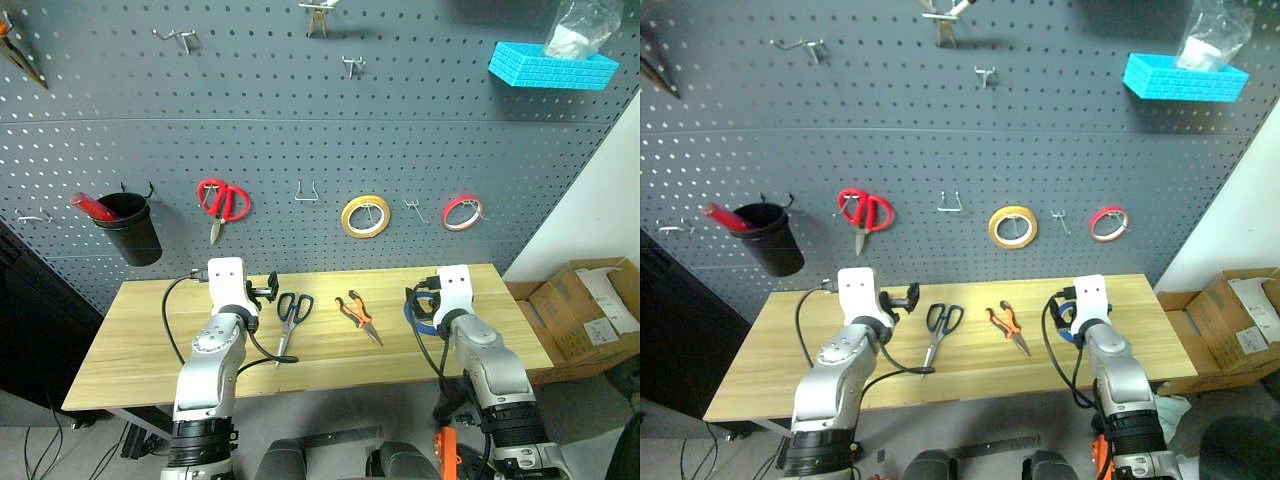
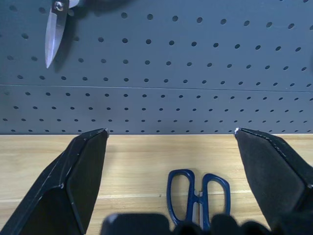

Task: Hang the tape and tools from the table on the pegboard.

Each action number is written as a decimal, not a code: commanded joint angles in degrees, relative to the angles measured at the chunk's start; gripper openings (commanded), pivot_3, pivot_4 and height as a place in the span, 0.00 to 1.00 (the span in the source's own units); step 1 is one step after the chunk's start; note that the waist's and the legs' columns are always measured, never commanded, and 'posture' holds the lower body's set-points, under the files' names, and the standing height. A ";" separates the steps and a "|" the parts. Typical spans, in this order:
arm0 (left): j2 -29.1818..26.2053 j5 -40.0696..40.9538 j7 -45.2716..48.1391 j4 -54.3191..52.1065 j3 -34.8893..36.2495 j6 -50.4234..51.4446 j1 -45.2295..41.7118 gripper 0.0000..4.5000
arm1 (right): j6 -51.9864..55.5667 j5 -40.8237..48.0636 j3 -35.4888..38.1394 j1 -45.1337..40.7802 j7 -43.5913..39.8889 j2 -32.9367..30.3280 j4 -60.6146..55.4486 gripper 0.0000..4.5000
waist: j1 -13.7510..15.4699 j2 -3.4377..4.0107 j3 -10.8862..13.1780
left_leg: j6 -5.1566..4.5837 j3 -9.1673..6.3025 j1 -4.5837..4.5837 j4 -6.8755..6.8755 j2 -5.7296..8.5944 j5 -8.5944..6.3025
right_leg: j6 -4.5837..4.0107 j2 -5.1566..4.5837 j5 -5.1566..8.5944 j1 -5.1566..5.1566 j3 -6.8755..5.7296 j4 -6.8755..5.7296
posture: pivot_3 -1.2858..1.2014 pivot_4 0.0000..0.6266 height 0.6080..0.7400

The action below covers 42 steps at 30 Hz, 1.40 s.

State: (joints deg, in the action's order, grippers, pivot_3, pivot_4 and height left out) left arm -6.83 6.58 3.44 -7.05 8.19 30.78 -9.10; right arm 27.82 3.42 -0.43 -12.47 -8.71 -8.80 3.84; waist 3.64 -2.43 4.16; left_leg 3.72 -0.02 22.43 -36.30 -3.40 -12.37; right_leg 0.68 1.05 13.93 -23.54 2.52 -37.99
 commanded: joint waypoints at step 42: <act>4.86 19.05 26.12 4.32 -16.67 20.27 -7.84 0.99 | -3.72 -1.56 -8.57 -21.34 -28.87 -14.38 34.30 1.00 | -0.92 0.63 9.55 | -0.28 -0.08 0.60 0.01 0.01 -0.06 | -0.06 0.09 0.11 -0.51 0.10 -0.01 | 0.60 0.48 1.00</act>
State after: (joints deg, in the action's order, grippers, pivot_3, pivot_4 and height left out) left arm -2.61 24.39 29.42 -2.09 -8.17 50.98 -17.00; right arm 26.12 2.25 -10.20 -32.89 -37.43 -22.98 36.46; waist 2.72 -1.79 13.71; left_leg 3.43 -0.11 23.04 -36.28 -3.39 -12.43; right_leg 0.63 1.13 14.04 -24.06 2.61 -37.98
